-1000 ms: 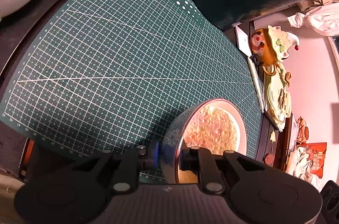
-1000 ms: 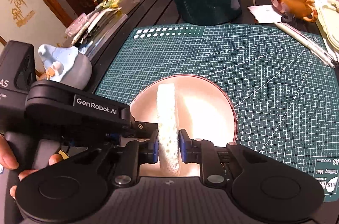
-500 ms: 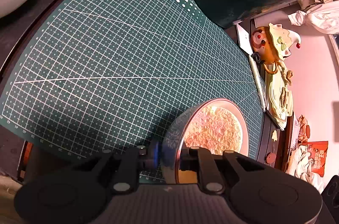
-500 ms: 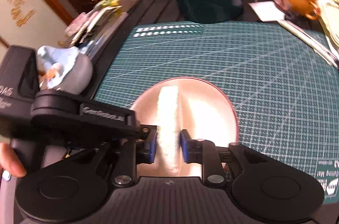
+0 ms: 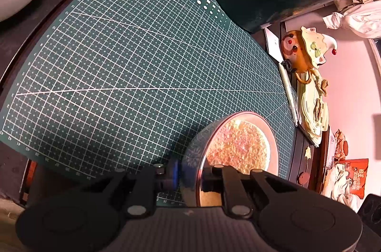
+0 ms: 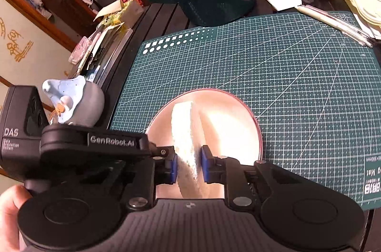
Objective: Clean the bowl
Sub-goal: 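Scrub the bowl interior with the sponge in the right tool, then lift the sponge out and wipe the bowl rim with the right tool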
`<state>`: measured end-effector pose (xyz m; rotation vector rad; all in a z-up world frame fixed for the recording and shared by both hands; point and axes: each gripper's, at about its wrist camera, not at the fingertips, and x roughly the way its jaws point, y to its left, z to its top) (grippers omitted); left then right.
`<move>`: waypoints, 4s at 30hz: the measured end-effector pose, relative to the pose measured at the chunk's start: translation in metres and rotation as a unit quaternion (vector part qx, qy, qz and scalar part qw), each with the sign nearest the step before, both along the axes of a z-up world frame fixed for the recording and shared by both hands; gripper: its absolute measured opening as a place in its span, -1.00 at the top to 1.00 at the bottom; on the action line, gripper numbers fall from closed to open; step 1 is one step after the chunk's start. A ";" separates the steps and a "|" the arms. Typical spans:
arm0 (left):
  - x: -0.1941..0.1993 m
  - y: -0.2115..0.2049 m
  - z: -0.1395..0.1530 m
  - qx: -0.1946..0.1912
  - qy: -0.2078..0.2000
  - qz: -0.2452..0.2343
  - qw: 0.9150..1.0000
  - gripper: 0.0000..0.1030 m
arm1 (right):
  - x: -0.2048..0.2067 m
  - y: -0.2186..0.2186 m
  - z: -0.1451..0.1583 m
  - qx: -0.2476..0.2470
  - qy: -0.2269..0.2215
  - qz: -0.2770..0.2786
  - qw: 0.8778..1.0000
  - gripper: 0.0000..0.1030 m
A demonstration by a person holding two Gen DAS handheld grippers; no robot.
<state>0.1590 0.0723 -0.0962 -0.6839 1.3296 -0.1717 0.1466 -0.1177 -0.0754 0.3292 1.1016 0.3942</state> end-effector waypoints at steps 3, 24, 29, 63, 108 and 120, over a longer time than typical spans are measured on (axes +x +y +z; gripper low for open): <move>0.000 0.000 0.000 0.000 0.000 0.000 1.000 0.72 | -0.001 0.004 0.002 -0.010 -0.005 0.006 1.000 0.70; -0.002 -0.004 0.000 0.016 -0.006 -0.009 1.000 0.71 | -0.016 0.025 0.022 -0.206 -0.067 -0.012 0.976 0.85; -0.002 -0.004 0.001 0.017 -0.004 -0.009 1.000 0.70 | -0.022 0.014 0.044 -0.199 -0.091 -0.030 0.975 0.85; 0.000 -0.004 0.000 0.023 0.000 -0.013 1.000 0.69 | -0.023 0.004 0.059 -0.132 -0.092 -0.034 0.986 0.84; 0.001 -0.009 0.000 0.026 -0.004 -0.010 1.000 0.69 | -0.009 0.015 0.019 -0.194 -0.035 -0.009 0.980 0.84; -0.001 -0.009 0.001 0.028 -0.006 -0.014 0.999 0.69 | -0.024 0.012 0.054 -0.235 -0.096 -0.023 0.967 0.84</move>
